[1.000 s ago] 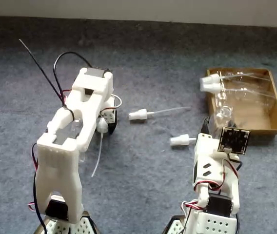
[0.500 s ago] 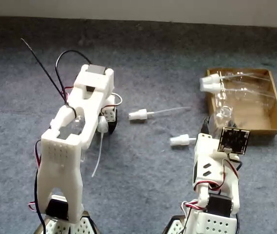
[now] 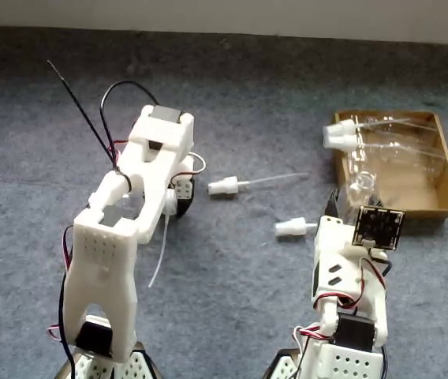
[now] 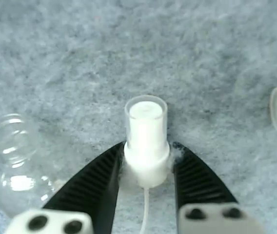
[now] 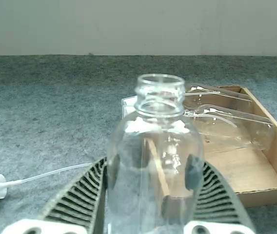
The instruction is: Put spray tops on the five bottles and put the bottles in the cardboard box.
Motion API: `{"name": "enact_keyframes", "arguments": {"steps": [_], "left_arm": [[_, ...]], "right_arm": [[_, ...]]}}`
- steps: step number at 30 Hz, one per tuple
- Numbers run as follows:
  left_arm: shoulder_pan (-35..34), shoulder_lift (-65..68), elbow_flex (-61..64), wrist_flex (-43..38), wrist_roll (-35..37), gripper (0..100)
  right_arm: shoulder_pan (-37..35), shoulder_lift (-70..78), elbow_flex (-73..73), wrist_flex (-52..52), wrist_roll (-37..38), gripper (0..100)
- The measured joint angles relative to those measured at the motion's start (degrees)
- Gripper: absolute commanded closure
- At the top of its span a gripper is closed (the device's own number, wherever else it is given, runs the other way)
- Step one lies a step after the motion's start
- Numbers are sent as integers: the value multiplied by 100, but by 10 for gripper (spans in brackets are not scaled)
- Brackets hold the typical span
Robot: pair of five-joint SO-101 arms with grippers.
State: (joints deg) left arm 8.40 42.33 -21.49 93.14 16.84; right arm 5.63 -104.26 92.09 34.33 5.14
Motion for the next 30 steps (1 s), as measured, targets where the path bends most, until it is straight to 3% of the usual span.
{"name": "enact_keyframes", "arguments": {"steps": [10,19,26,30], "left_arm": [[413,-202,-202,536,18,995],[527,-1943,-387,580,0,995],[536,-3543,-387,589,-9,995],[527,-4352,-387,404,-9,995]], "right_arm": [[0,0,0,0,0,860],[0,0,0,-387,0,860],[-1266,0,9,-580,0,860],[-1521,0,9,-598,0,860]]}}
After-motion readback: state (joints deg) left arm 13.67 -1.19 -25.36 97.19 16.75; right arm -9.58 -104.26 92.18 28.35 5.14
